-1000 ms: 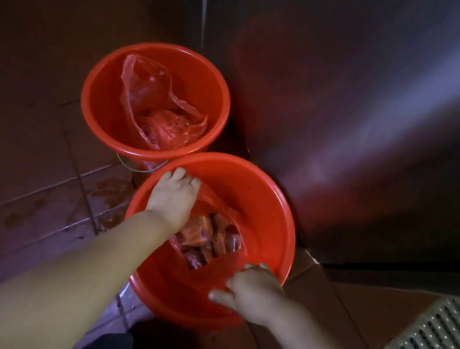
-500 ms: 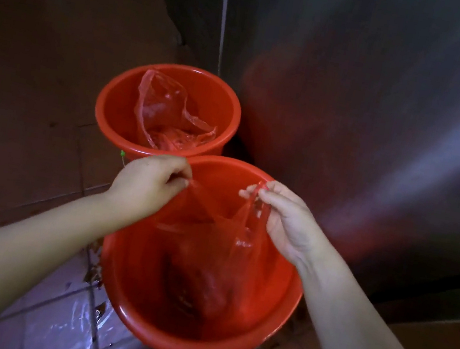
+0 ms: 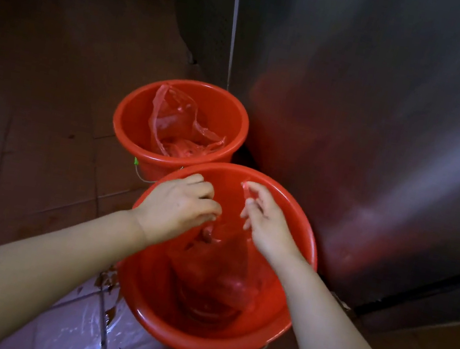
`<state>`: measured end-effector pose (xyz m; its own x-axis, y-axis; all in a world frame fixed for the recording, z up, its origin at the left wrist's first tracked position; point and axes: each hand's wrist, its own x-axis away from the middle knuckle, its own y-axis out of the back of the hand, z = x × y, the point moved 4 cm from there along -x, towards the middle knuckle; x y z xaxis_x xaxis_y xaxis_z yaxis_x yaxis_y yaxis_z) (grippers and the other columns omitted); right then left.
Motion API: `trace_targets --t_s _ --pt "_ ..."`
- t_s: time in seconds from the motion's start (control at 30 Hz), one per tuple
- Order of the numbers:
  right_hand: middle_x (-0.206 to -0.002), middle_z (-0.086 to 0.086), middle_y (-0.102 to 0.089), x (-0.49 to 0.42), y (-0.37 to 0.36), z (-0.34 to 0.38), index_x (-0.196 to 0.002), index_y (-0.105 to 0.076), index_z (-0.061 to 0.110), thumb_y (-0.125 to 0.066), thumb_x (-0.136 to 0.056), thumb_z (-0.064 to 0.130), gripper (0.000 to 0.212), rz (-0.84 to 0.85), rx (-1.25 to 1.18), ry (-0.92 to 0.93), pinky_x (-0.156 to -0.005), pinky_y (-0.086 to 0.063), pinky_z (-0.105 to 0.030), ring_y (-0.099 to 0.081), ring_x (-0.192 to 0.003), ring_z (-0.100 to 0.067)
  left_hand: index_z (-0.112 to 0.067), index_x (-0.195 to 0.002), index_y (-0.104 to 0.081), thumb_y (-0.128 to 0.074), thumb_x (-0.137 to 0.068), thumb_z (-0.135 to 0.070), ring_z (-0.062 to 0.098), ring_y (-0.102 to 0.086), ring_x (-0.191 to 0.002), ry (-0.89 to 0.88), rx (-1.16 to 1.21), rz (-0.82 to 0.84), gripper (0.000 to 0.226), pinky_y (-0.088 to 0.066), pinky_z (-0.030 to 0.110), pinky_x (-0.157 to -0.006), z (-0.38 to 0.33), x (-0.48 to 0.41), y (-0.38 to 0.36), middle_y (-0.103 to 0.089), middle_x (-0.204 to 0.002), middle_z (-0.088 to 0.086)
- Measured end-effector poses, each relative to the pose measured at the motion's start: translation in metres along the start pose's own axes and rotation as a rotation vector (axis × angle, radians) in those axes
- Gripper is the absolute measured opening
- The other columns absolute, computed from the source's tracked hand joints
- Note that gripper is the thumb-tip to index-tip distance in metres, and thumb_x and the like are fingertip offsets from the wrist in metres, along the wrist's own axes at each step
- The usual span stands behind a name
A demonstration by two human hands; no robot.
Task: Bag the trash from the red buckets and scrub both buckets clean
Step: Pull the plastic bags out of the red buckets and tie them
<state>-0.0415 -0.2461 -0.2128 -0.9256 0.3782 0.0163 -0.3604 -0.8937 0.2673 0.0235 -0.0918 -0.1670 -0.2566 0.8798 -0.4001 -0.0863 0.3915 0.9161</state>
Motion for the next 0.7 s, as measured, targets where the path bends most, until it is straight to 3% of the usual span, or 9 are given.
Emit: trace_targets --t_s 0.1,0.17,0.23,0.3,0.37,0.47,0.53,0.6,0.7 --pt "-0.064 0.007 -0.052 0.005 -0.004 -0.008 -0.112 -0.053 0.038 -0.043 -0.098 0.014 0.030 0.038 0.225 0.057 -0.059 -0.043 -0.026 -0.047 -0.053 -0.005 -0.023 -0.089 -0.073 -0.059 -0.081 -0.031 0.010 -0.053 -0.072 0.159 0.260 0.015 0.018 -0.042 0.021 -0.063 -0.002 0.001 -0.006 -0.056 -0.079 -0.003" --pt "-0.063 0.007 -0.053 0.006 -0.004 -0.014 -0.099 -0.048 0.031 -0.045 -0.096 0.014 0.018 -0.005 0.297 0.042 -0.062 -0.045 -0.036 -0.050 -0.057 -0.010 -0.022 -0.091 -0.073 -0.070 -0.078 -0.022 0.004 -0.055 -0.073 0.313 0.452 0.007 0.013 -0.043 0.018 -0.069 -0.004 -0.001 -0.010 -0.059 -0.081 -0.006" --pt "-0.069 0.006 -0.051 0.007 -0.007 -0.015 -0.104 -0.042 0.021 -0.045 -0.095 0.013 0.012 -0.004 0.333 0.028 -0.064 -0.043 -0.037 -0.050 -0.062 -0.014 -0.025 -0.087 -0.071 -0.076 -0.074 -0.011 0.005 -0.057 -0.076 0.471 0.595 -0.008 0.019 -0.045 0.019 -0.073 -0.005 -0.003 -0.013 -0.062 -0.081 -0.008" --pt "-0.077 0.006 -0.049 0.010 -0.015 -0.012 -0.118 -0.037 0.016 -0.044 -0.094 0.010 0.026 0.105 0.344 0.016 -0.066 -0.039 -0.031 -0.051 -0.067 -0.012 -0.028 -0.081 -0.066 -0.077 -0.072 -0.007 0.007 -0.060 -0.075 0.582 0.697 -0.015 0.026 -0.048 0.022 -0.072 -0.005 -0.005 -0.015 -0.066 -0.079 -0.006" --pt "-0.098 -0.001 -0.057 0.015 -0.024 -0.008 -0.126 -0.035 0.021 -0.049 -0.085 0.018 0.043 0.234 0.322 -0.052 -0.076 -0.046 -0.029 -0.059 -0.086 -0.017 -0.026 -0.078 -0.064 -0.076 -0.072 -0.003 0.006 -0.060 -0.070 0.628 0.763 -0.018 0.026 -0.049 0.023 -0.070 -0.007 -0.007 -0.016 -0.067 -0.075 -0.005" --pt "-0.110 -0.003 -0.062 0.016 -0.031 -0.005 -0.118 -0.047 0.023 -0.053 -0.075 0.032 0.044 0.202 0.399 -0.004 -0.085 -0.049 -0.038 -0.060 -0.100 -0.022 -0.024 -0.076 -0.065 -0.075 -0.072 0.000 0.003 -0.059 -0.068 0.636 0.856 0.005 0.027 -0.049 0.024 -0.071 -0.009 -0.010 -0.019 -0.066 -0.072 -0.005" --pt "-0.098 -0.004 -0.067 0.014 -0.030 -0.004 -0.104 -0.059 0.021 -0.047 -0.077 0.031 0.031 0.110 0.436 0.071 -0.080 -0.050 -0.041 -0.063 -0.093 -0.026 -0.025 -0.078 -0.066 -0.074 -0.075 -0.002 0.005 -0.061 -0.073 0.635 0.882 -0.009 0.025 -0.048 0.025 -0.074 -0.007 -0.011 -0.021 -0.068 -0.075 -0.005" --pt "-0.071 -0.001 -0.063 0.015 -0.027 -0.005 -0.080 -0.058 0.019 -0.045 -0.085 0.035 0.021 0.076 0.338 0.070 -0.066 -0.051 -0.046 -0.064 -0.070 -0.028 -0.029 -0.083 -0.066 -0.071 -0.078 -0.004 0.006 -0.059 -0.081 0.615 0.759 -0.066 0.026 -0.045 0.019 -0.078 0.001 -0.011 -0.021 -0.067 -0.082 -0.010" --pt "-0.058 0.009 -0.052 0.018 -0.025 -0.007 -0.073 -0.056 0.023 -0.051 -0.096 0.032 0.025 0.097 0.133 -0.013 -0.063 -0.055 -0.045 -0.057 -0.056 -0.008 -0.027 -0.095 -0.069 -0.072 -0.075 -0.006 0.008 -0.052 -0.087 0.481 0.499 -0.013 0.029 -0.039 0.017 -0.081 0.005 -0.009 -0.022 -0.061 -0.089 -0.012"
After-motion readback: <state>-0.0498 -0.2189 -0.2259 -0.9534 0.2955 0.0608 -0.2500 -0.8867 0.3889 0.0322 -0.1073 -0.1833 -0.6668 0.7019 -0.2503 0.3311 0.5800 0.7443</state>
